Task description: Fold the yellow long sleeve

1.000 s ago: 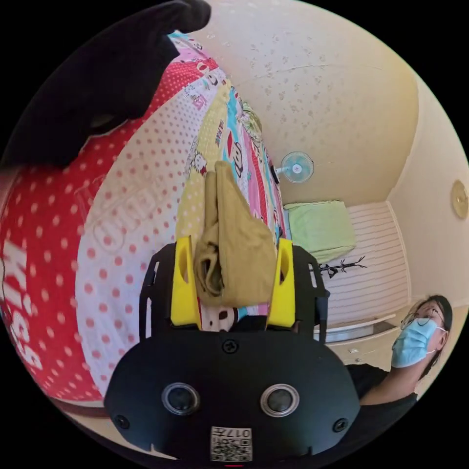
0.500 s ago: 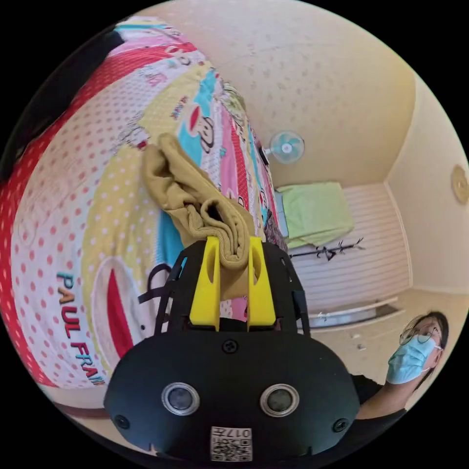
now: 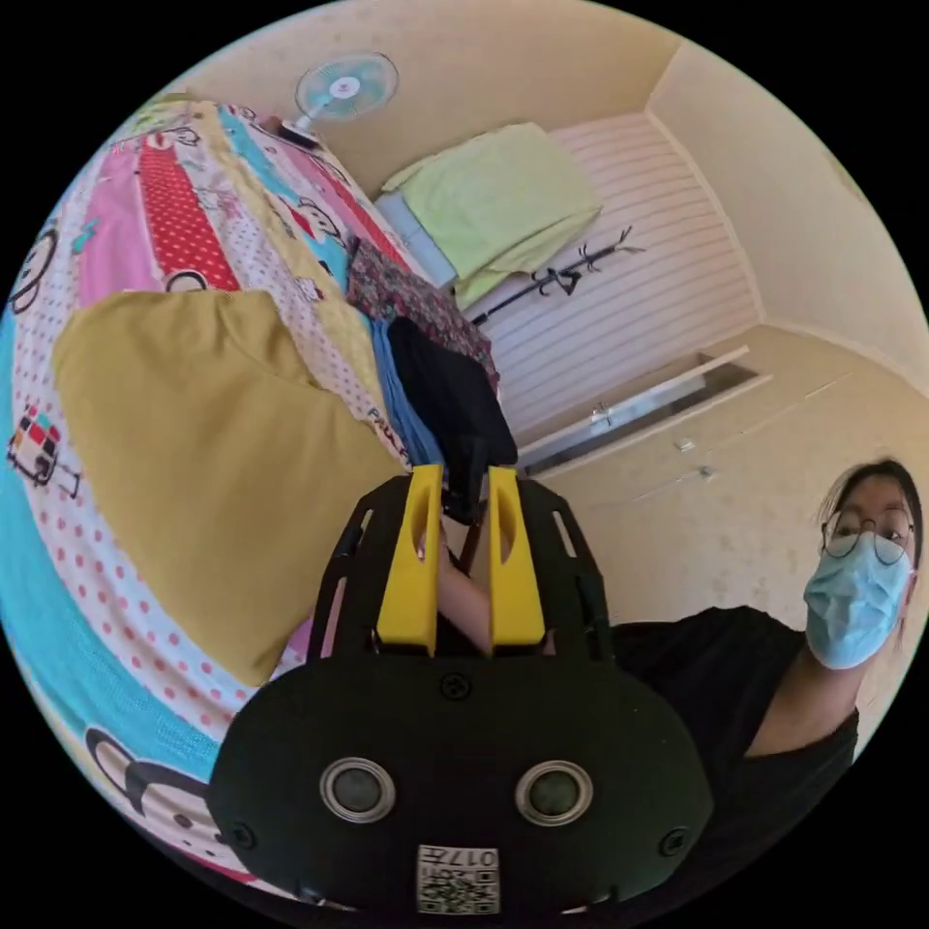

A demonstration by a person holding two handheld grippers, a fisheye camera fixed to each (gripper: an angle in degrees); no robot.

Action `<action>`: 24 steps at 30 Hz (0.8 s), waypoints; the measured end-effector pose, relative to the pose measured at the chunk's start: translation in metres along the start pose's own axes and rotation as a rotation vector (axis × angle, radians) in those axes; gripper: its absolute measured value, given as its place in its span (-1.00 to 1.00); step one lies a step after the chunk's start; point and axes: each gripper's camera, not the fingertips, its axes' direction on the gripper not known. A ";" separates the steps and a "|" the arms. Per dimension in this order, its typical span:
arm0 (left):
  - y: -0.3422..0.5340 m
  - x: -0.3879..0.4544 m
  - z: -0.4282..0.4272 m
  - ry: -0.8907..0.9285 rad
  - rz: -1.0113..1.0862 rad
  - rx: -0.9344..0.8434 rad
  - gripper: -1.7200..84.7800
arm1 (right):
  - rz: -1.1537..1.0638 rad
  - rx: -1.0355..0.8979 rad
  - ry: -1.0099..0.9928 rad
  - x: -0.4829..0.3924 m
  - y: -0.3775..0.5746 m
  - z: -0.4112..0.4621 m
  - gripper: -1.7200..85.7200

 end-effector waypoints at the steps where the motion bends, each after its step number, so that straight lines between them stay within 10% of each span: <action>1: 0.004 -0.008 -0.027 -0.068 -0.048 0.106 -0.71 | -0.005 0.000 -0.006 0.001 0.000 -0.001 -0.95; 6: 0.010 -0.052 -0.086 -0.441 -0.396 0.129 -0.45 | -0.007 0.004 -0.008 0.005 -0.003 -0.005 -0.95; 14: 0.014 -0.139 -0.056 0.088 -0.706 -0.109 -0.43 | 0.052 -0.020 -0.007 0.012 -0.015 -0.009 -0.94; 24: 0.010 -0.141 -0.055 0.111 -0.755 -0.196 -0.46 | 0.337 0.181 -0.005 -0.038 0.031 -0.076 -0.68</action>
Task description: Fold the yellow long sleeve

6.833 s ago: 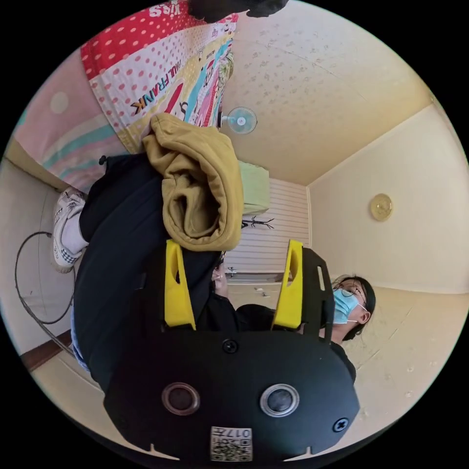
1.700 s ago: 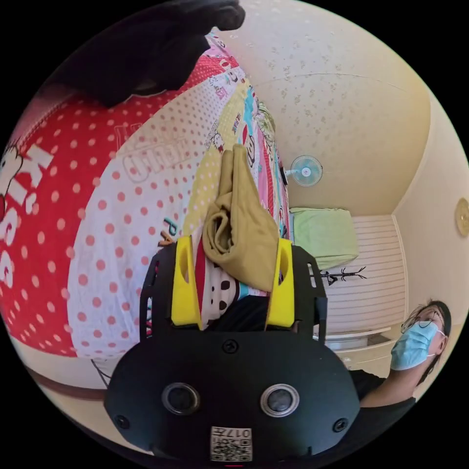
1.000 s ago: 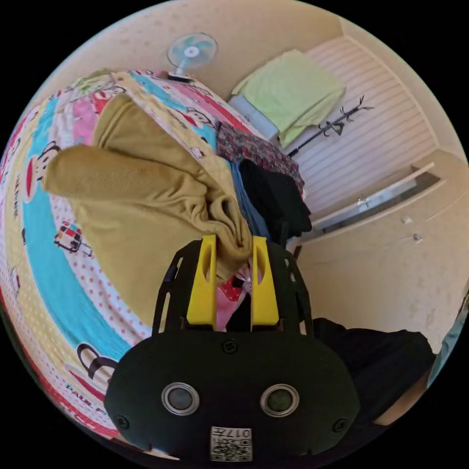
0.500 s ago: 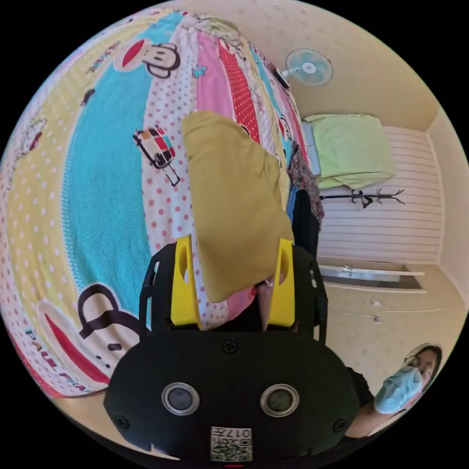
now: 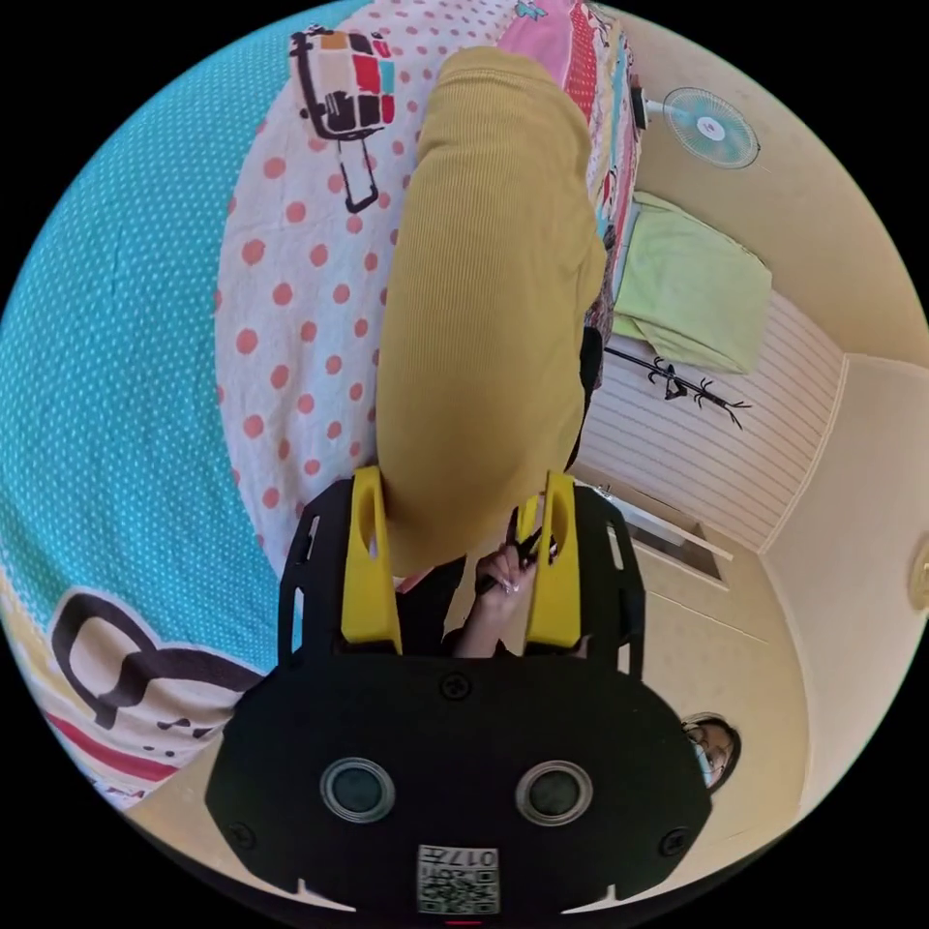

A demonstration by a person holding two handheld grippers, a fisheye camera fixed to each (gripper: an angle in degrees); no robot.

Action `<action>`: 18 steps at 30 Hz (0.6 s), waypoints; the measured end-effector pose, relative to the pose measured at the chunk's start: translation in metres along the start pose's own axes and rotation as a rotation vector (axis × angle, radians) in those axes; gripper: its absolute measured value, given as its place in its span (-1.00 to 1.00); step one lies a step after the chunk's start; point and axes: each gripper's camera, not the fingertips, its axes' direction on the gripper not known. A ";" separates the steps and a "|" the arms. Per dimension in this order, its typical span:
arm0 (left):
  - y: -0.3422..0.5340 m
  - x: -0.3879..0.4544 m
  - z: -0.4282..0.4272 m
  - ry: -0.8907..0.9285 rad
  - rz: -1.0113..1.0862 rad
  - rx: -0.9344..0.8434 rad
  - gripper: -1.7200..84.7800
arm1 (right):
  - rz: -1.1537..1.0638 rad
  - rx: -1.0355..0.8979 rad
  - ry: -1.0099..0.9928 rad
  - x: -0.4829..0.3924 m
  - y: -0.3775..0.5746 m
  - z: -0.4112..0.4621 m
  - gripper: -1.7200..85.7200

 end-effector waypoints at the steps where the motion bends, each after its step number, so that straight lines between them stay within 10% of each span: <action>1: 0.001 0.003 0.002 -0.019 0.003 -0.015 -0.47 | 0.082 0.038 -0.018 0.004 0.012 -0.010 -0.60; 9: 0.015 0.027 0.034 -0.098 0.081 -0.174 -0.73 | 0.424 -0.054 -0.410 0.045 0.027 0.035 -0.50; 18: 0.079 0.036 0.017 -0.021 0.188 -0.028 -0.77 | 0.391 -0.242 0.001 0.010 -0.049 0.090 -0.72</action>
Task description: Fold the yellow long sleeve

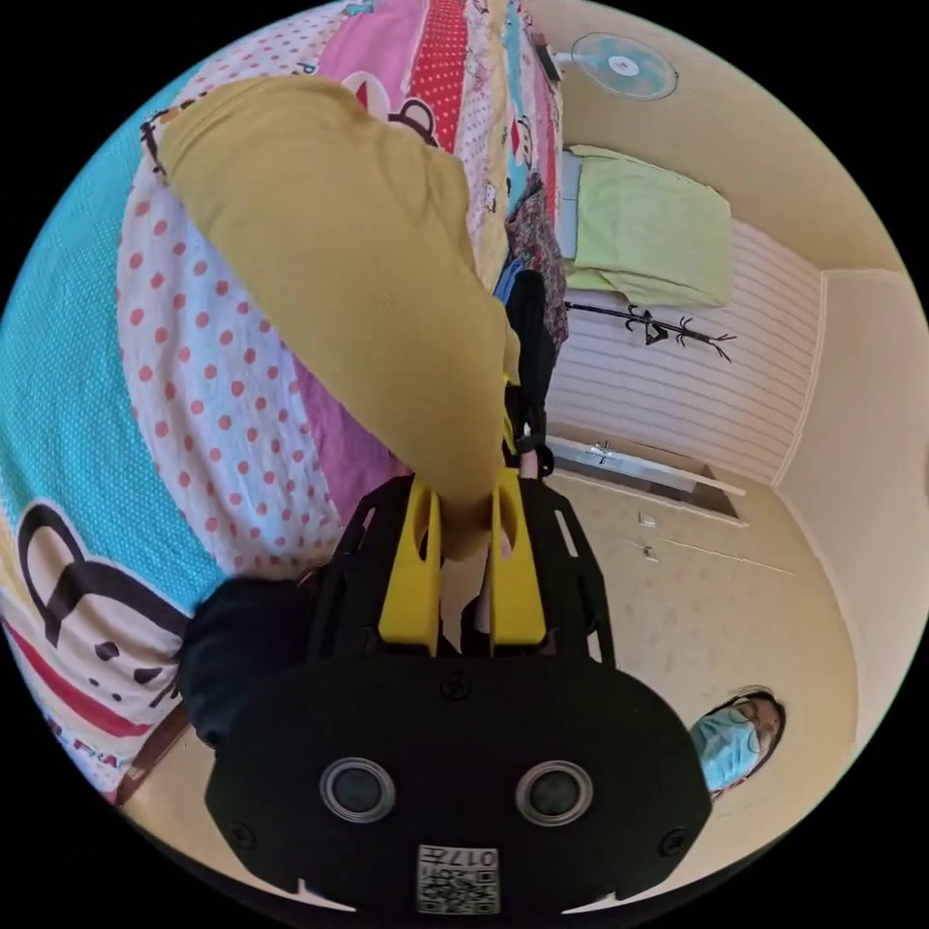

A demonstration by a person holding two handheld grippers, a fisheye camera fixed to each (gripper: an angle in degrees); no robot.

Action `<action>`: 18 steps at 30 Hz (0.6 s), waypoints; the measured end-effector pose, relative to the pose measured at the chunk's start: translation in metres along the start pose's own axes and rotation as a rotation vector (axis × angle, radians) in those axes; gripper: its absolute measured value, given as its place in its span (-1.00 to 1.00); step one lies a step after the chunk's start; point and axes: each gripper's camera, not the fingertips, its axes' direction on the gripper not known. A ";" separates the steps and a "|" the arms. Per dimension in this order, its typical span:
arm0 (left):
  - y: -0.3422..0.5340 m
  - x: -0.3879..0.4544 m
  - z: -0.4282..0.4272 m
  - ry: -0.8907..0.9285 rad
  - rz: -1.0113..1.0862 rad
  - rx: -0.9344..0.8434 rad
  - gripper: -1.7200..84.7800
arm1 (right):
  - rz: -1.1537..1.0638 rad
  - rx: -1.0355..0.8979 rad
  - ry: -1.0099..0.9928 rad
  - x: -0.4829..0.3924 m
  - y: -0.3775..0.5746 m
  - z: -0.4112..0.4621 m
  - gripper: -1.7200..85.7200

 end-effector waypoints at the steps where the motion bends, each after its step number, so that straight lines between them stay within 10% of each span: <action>1: 0.015 0.005 -0.005 0.043 0.041 0.013 -0.77 | -0.076 -0.016 -0.015 -0.025 0.011 0.000 -0.74; 11: 0.207 -0.009 -0.116 0.422 0.273 0.410 -0.77 | -0.635 -0.367 0.057 -0.227 0.134 0.113 -0.78; 18: 0.308 0.046 -0.261 0.111 0.485 0.720 -0.76 | -0.934 -0.537 -0.140 -0.341 0.186 0.274 -0.78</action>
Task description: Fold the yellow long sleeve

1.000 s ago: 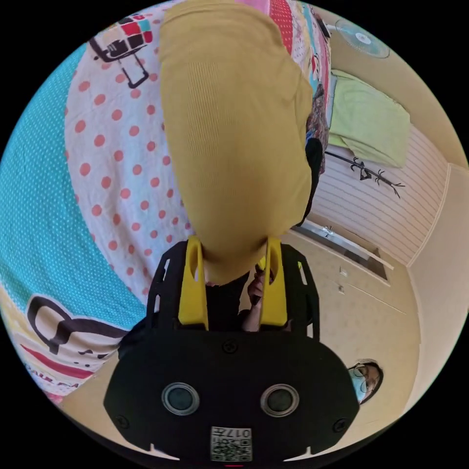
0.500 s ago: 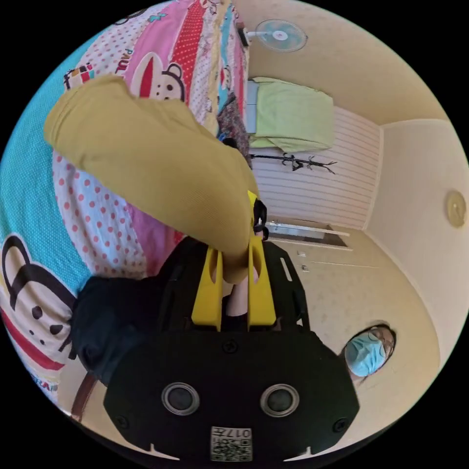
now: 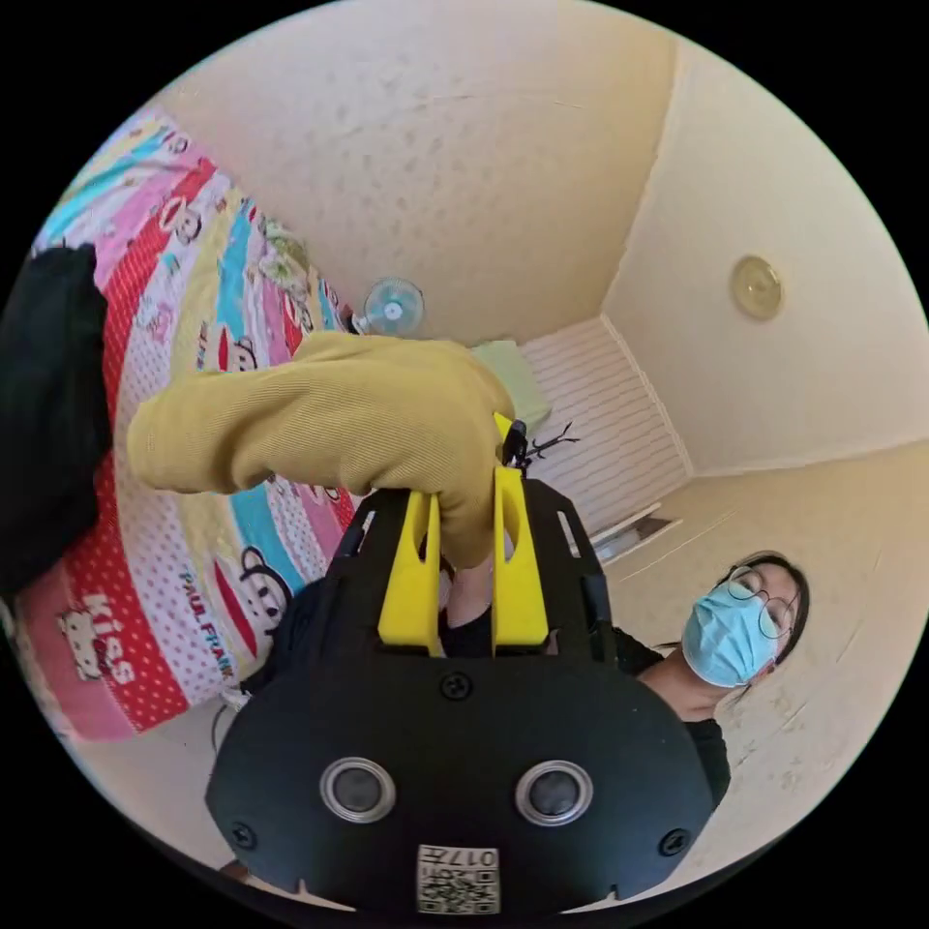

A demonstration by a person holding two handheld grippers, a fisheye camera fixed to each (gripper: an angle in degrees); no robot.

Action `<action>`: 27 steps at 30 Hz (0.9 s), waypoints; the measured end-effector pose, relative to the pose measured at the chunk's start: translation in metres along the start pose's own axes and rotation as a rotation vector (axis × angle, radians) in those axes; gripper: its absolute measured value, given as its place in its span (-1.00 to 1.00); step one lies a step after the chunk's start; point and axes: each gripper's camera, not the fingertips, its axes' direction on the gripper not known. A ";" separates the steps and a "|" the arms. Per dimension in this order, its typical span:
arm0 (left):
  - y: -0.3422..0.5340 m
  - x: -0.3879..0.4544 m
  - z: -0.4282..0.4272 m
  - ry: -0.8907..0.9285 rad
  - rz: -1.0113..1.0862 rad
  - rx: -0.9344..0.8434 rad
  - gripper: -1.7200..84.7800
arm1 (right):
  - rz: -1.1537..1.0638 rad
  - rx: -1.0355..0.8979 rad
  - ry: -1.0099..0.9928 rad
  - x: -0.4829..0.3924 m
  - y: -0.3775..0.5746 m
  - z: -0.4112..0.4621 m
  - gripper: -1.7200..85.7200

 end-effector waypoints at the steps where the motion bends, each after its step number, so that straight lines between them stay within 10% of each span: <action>1: -0.015 0.017 -0.024 -0.077 0.068 0.027 -0.76 | -0.103 0.043 -0.025 -0.009 -0.019 0.025 -0.77; 5: -0.052 0.022 -0.083 -0.391 0.084 0.042 -0.74 | -0.285 0.111 -0.079 0.008 -0.058 0.119 -0.75; 12: 0.047 -0.112 -0.092 -0.749 -0.398 0.006 -0.67 | 0.239 -0.135 0.012 0.137 0.025 0.203 -0.85; 18: 0.179 -0.171 0.005 -0.711 -0.515 -0.398 -0.74 | 0.271 -0.096 0.300 0.139 0.124 0.038 -0.93; 23: 0.216 -0.219 0.061 -0.839 -0.590 -0.772 -0.86 | 0.619 -0.008 0.978 0.104 0.231 -0.133 -0.94; 27: 0.180 -0.220 0.087 -0.600 -0.520 -0.747 -0.97 | 0.682 0.027 1.013 0.063 0.273 -0.192 -0.94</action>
